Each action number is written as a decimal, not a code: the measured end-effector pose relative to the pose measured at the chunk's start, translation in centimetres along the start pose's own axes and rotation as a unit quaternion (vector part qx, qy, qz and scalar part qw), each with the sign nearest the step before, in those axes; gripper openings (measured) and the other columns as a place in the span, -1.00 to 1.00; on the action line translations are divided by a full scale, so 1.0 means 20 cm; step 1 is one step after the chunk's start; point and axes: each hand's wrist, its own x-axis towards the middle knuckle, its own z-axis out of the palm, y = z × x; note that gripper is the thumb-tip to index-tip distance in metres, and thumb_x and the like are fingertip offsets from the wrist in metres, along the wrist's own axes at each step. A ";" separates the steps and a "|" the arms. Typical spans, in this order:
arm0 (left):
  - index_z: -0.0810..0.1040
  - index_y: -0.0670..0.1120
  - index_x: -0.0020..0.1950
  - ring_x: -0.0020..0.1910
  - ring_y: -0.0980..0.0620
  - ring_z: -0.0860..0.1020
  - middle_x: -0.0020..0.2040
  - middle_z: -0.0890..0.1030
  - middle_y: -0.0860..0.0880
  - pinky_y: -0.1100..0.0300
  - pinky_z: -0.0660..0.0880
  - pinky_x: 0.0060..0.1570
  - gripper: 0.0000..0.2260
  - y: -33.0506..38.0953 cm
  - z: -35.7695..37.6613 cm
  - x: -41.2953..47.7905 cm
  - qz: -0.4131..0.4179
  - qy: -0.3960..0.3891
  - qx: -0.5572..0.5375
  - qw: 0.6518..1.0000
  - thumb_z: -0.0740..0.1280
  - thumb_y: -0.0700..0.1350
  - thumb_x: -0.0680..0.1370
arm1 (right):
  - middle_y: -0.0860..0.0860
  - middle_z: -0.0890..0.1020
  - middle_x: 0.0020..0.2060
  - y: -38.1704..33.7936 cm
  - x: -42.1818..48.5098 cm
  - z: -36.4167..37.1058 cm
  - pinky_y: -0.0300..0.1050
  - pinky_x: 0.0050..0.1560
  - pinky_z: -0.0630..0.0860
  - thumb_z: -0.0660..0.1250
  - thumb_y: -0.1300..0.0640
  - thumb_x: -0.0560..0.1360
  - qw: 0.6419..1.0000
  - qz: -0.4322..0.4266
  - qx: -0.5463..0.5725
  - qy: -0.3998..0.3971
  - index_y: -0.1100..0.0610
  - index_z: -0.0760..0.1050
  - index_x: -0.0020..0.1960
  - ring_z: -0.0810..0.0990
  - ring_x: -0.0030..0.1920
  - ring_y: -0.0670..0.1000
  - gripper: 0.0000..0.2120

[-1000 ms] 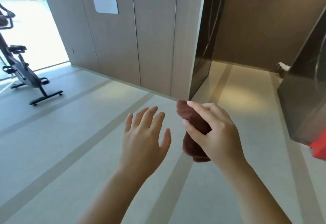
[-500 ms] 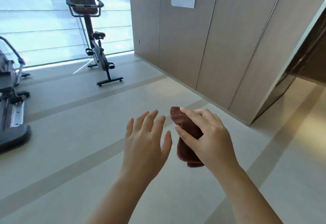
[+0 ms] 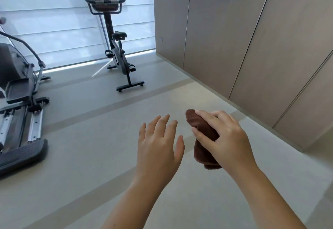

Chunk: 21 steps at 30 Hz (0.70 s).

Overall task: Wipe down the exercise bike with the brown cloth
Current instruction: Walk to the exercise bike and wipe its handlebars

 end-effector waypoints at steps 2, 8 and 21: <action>0.56 -0.14 0.13 0.17 -0.14 0.52 0.15 0.58 -0.12 -0.19 0.41 0.16 -0.64 -0.05 0.12 0.14 0.009 -0.011 -0.003 1.000 0.13 0.01 0.49 | 0.00 0.58 -0.06 0.09 0.16 0.10 0.00 -0.16 0.56 0.14 -0.23 0.44 1.000 0.004 0.001 -0.002 0.00 0.51 0.22 0.52 -0.10 0.04 -0.52; 0.56 -0.12 0.14 0.17 -0.13 0.52 0.15 0.58 -0.11 -0.18 0.38 0.18 -0.63 -0.13 0.57 0.71 0.022 -0.010 -0.007 1.000 0.11 0.02 0.50 | 0.00 0.58 -0.04 0.52 0.66 0.33 -0.06 -0.15 0.49 0.19 -0.22 0.43 1.000 0.025 0.001 0.019 -0.02 0.50 0.22 0.50 -0.08 0.05 -0.54; 0.56 -0.11 0.13 0.18 -0.12 0.51 0.16 0.58 -0.10 -0.16 0.33 0.21 -0.64 -0.30 1.41 1.99 0.019 0.003 -0.015 1.000 0.11 0.02 0.50 | -0.06 0.57 -0.07 1.32 1.92 0.73 -0.07 -0.13 0.43 0.16 -0.22 0.42 0.999 0.013 -0.039 0.015 -0.05 0.52 0.19 0.50 -0.11 0.03 -0.56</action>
